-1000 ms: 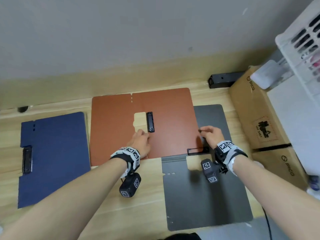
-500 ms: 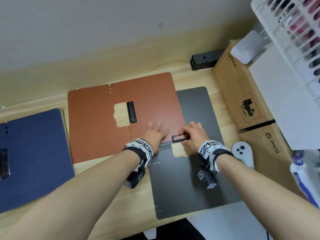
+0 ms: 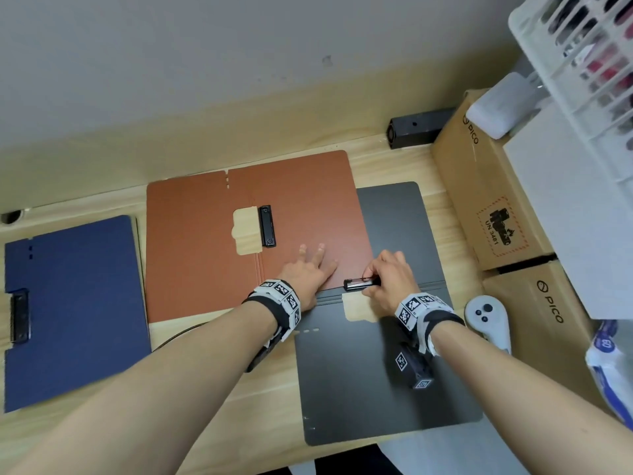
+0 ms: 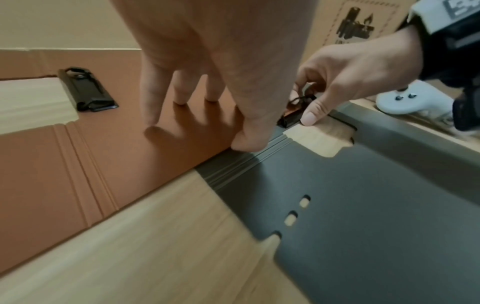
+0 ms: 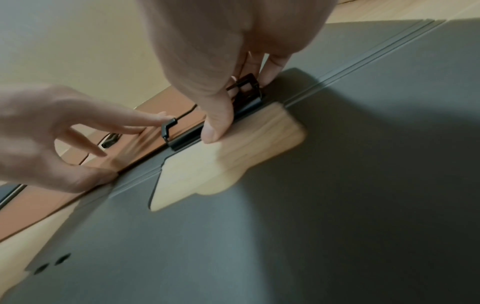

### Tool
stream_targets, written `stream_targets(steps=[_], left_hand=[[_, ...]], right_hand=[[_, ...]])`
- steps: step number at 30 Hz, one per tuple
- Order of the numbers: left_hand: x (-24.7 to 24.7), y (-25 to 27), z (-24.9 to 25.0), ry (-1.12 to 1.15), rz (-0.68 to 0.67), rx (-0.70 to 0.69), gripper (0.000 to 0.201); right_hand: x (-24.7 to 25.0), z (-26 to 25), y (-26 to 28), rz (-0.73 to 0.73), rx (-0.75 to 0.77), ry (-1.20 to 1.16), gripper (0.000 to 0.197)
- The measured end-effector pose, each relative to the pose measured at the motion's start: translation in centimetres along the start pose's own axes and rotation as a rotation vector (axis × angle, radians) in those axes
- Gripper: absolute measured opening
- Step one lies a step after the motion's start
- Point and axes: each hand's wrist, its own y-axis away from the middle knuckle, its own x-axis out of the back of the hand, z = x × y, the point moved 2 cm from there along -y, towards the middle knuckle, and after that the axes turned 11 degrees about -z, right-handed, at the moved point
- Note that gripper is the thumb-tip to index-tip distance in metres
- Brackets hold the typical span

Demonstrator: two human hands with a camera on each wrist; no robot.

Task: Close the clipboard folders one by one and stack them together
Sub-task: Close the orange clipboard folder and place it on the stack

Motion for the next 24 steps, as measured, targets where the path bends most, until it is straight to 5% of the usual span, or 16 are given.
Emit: stream_targets(steps=[24], left_hand=[[-1.0,2.5,2.7,0.071,0.238,0.071,0.108]], right_hand=[[0.4,2.5,2.1,0.172,0.053,-0.142,0.032]])
